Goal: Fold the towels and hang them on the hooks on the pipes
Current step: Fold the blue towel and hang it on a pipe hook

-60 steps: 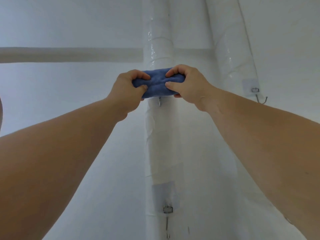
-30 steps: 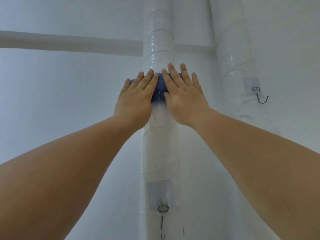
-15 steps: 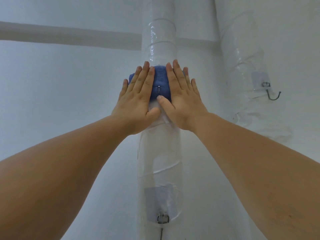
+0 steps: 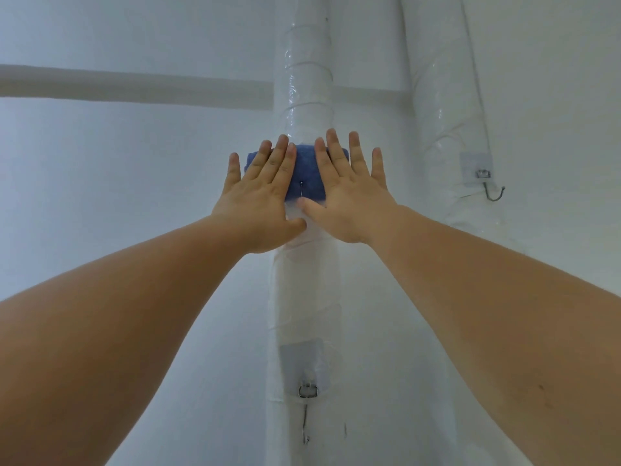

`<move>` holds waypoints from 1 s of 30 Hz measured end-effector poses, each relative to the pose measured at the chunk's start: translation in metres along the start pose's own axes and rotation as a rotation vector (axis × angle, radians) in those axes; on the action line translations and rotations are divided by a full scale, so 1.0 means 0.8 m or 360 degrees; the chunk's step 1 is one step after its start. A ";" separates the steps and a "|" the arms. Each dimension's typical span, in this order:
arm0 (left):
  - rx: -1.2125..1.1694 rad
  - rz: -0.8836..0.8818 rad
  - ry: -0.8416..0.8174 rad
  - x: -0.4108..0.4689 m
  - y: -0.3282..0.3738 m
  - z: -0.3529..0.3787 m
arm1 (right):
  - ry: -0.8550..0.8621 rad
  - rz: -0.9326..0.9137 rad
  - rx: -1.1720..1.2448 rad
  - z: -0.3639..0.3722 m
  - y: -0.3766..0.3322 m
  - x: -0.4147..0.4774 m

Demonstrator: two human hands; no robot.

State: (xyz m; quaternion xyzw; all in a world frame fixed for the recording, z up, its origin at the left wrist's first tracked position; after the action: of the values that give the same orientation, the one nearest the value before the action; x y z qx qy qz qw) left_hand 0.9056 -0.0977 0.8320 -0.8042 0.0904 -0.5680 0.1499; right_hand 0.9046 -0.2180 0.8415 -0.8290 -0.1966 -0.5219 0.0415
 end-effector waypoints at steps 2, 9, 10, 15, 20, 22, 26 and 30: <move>0.0018 -0.0029 0.0009 -0.008 0.002 -0.007 | -0.0002 0.0017 0.0043 -0.001 -0.001 -0.007; -0.0001 -0.0221 0.0050 -0.047 -0.020 -0.012 | 0.0184 0.0011 0.0006 0.002 -0.010 -0.038; -0.0015 -0.0229 0.0064 -0.054 -0.025 -0.011 | 0.0204 0.0015 -0.0038 0.004 -0.014 -0.043; -0.0148 -0.0193 0.0144 -0.094 -0.061 -0.003 | 0.0217 0.0089 -0.0160 0.018 -0.046 -0.069; -0.0525 -0.0123 0.0167 -0.154 -0.114 0.022 | 0.0141 0.0197 -0.0374 0.044 -0.117 -0.110; -0.0667 -0.0021 0.0084 -0.184 -0.119 0.043 | 0.0029 0.0260 -0.0475 0.065 -0.148 -0.134; -0.0842 0.0248 -0.0043 -0.248 -0.113 0.084 | -0.0235 0.0364 -0.0529 0.105 -0.200 -0.183; -0.1093 0.0345 -0.0233 -0.299 -0.094 0.122 | -0.0519 0.0446 -0.0635 0.137 -0.233 -0.245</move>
State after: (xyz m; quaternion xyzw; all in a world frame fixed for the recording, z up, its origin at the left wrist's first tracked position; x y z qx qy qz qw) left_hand 0.9145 0.0620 0.6158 -0.8319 0.3496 -0.4263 -0.0633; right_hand 0.8551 -0.0722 0.5939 -0.9128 0.0222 -0.3992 -0.0828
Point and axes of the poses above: each hand's wrist, its own x-axis towards the middle knuckle, its own z-axis out of the palm, y = z × x, the point moved 10 cm from there along x, towards the middle knuckle, and after that the axes turned 12 degrees about x, right-handed, at the moved point
